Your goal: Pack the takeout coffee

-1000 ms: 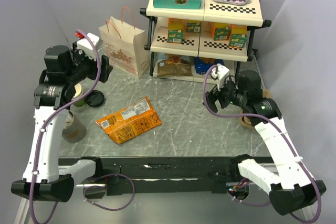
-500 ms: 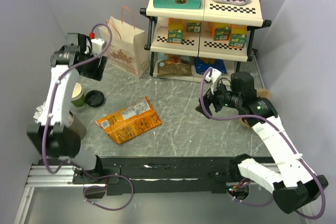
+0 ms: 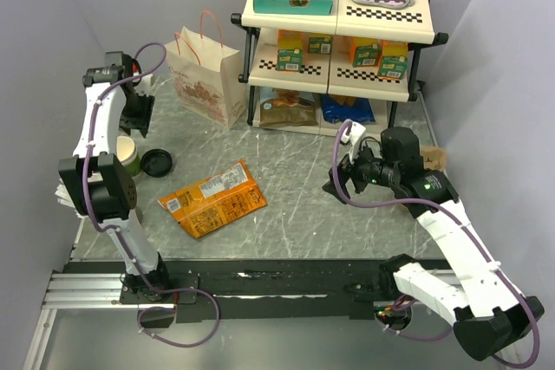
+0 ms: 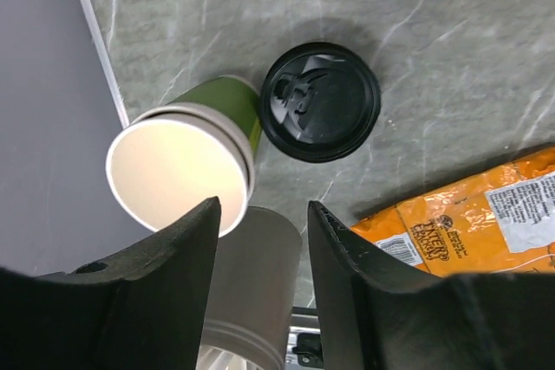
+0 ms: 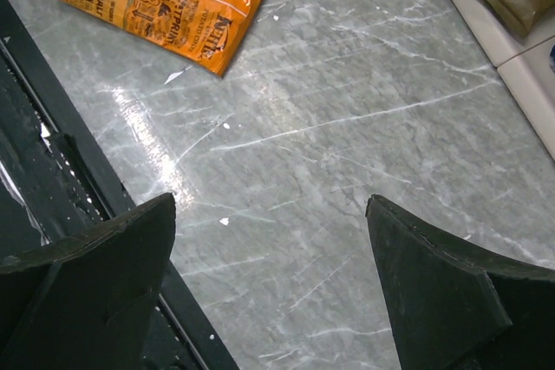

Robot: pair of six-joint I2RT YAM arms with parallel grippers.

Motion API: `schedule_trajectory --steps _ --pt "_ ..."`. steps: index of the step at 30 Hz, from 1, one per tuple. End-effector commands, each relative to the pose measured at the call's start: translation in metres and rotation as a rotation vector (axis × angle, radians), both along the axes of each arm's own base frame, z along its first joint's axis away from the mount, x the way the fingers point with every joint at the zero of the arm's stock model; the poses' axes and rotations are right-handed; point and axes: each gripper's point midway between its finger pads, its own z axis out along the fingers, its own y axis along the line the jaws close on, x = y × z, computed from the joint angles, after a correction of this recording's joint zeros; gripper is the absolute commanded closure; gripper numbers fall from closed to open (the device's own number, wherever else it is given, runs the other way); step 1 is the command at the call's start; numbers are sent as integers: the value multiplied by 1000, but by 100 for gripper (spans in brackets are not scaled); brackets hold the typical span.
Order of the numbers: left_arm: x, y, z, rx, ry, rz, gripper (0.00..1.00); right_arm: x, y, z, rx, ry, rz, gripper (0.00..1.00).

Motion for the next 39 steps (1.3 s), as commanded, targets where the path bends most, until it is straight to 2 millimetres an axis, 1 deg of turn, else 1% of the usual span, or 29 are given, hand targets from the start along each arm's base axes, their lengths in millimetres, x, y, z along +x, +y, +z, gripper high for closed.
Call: schedule_trajectory --steps 1,5,8,13,15,18,20,21,26,27,34,39 --pt "-8 17 5 9 8 79 50 -2 3 6 31 -22 3 4" --pt "-14 29 -6 10 44 94 54 -3 5 2 39 -5 7 3" --pt "-18 33 -16 -1 78 96 58 0 7 2 46 -4 7 3" --pt "-21 29 -26 -59 105 85 60 4 7 0 39 -6 4 3" --pt "-20 24 -30 -91 113 76 60 6 8 -1 36 -5 2 3" --pt "-20 20 -35 -111 121 77 61 7 8 -3 32 2 -2 3" --pt "-21 20 -38 -113 127 79 63 8 8 -4 31 4 -1 2" --pt "-21 22 -39 -110 129 83 65 9 8 -4 30 4 -4 2" --pt "-19 22 -41 -107 125 82 71 11 8 -6 22 9 -7 2" --pt "-20 28 -41 -75 131 90 72 11 8 -6 22 9 -5 2" --pt "-20 29 -44 -70 139 87 74 14 9 -7 18 9 -6 2" --pt "-21 31 -48 -60 146 82 77 16 8 -7 14 6 -10 2"
